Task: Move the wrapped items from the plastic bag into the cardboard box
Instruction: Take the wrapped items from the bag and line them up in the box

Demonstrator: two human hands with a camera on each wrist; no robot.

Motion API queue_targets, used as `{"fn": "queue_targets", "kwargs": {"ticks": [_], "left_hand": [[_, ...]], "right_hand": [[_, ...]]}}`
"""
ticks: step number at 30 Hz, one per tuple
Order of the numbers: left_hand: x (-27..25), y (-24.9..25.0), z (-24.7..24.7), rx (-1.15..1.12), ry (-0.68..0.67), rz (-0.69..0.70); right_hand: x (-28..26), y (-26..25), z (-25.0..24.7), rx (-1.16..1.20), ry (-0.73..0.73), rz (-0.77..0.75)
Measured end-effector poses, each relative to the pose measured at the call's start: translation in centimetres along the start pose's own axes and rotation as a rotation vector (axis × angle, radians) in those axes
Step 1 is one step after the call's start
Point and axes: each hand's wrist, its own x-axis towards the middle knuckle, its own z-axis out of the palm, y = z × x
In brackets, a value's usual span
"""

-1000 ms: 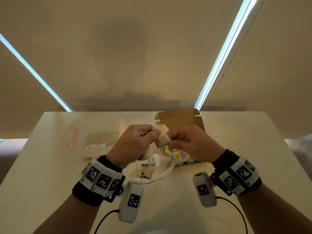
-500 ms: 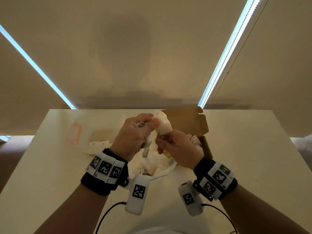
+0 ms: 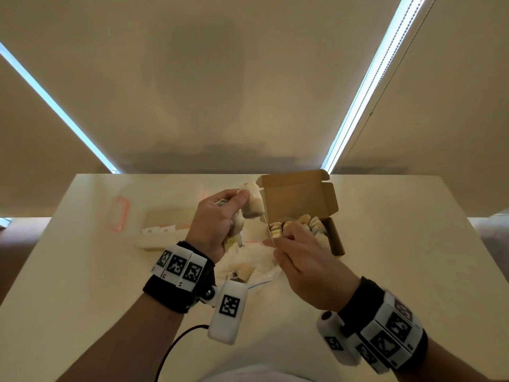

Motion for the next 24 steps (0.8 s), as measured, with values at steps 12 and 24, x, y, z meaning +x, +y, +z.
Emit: {"fn": "queue_targets", "kwargs": {"ticks": [12, 24], "left_hand": [[-0.9, -3.2, 1.0, 0.019, 0.012, -0.015], [-2.6, -4.5, 0.0, 0.561, -0.413, 0.291]], "right_hand": [[0.4, -0.2, -1.6, -0.079, -0.214, 0.114], [2.6, 1.1, -2.8, -0.051, -0.506, 0.233]]}}
